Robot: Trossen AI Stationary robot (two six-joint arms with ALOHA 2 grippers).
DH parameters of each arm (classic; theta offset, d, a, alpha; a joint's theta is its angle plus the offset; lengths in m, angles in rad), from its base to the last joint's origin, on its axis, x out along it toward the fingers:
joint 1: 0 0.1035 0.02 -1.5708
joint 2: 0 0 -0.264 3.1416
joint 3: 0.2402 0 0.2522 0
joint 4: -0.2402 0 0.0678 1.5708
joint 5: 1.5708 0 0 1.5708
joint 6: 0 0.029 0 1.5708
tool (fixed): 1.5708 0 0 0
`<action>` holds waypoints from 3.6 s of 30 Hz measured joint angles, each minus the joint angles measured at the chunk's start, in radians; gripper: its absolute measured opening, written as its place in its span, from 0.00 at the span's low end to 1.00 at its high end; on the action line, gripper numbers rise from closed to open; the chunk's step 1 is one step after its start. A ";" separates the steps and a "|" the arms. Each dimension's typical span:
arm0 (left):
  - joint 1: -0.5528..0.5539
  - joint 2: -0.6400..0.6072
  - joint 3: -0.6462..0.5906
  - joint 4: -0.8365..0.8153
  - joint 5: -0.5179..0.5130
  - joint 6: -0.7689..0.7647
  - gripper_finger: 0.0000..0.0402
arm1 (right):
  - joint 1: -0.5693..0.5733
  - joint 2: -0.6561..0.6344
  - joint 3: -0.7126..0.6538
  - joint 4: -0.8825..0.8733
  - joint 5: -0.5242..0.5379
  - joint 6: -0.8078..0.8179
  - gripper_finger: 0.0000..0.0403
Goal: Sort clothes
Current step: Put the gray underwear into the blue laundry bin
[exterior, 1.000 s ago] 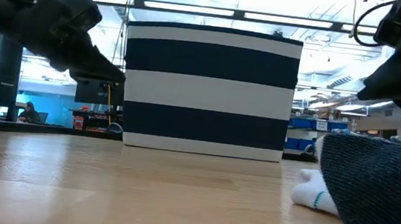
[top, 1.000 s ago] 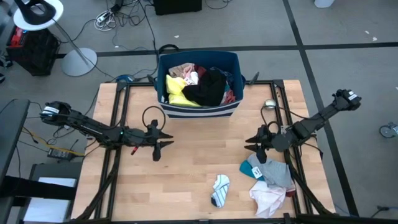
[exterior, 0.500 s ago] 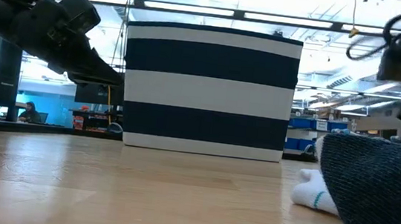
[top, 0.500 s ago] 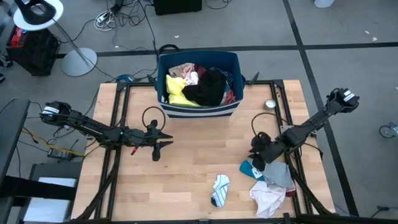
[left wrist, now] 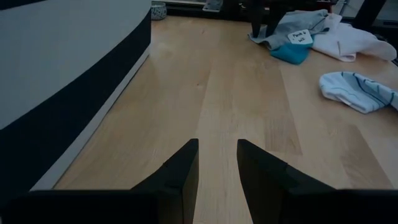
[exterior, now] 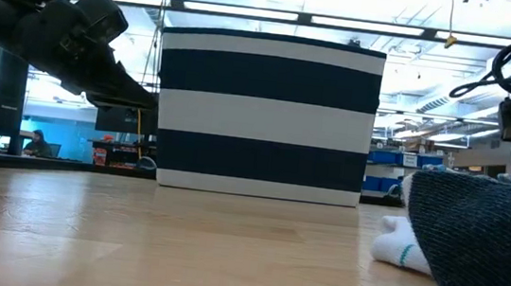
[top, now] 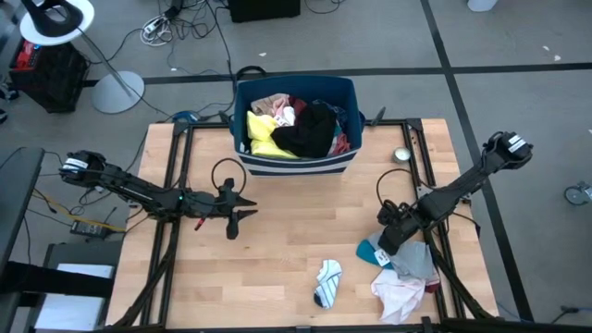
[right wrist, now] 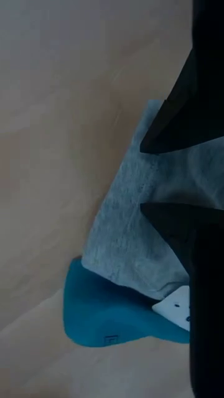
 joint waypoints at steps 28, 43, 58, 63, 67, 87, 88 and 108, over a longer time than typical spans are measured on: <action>0.000 0.000 0.000 -0.005 -0.005 0.000 0.29 | -0.337 0.120 0.089 0.048 0.272 -0.511 0.00; 0.000 0.000 0.000 -0.008 -0.005 0.049 0.29 | -0.376 0.086 0.704 -0.425 0.413 -0.755 0.00; 0.001 0.000 -0.006 -0.005 -0.022 0.082 0.29 | -0.674 0.122 1.121 -0.048 0.269 -1.241 0.00; 0.001 0.000 -0.006 -0.002 -0.022 0.083 0.29 | -0.782 0.218 1.213 0.021 0.155 -1.331 0.00; 0.001 0.000 -0.006 -0.005 -0.025 0.083 0.29 | -0.851 0.318 1.313 0.050 0.066 -1.351 0.00; 0.001 0.000 -0.007 -0.011 -0.027 0.132 0.29 | -1.046 0.695 1.521 -0.085 -0.112 -1.310 0.00; 0.001 0.000 -0.007 -0.011 -0.027 0.132 0.29 | -1.049 0.717 1.521 -0.102 -0.120 -1.303 0.00; 0.001 0.000 -0.007 -0.011 -0.027 0.131 0.29 | -1.082 1.037 1.525 -0.191 -0.296 -1.203 0.07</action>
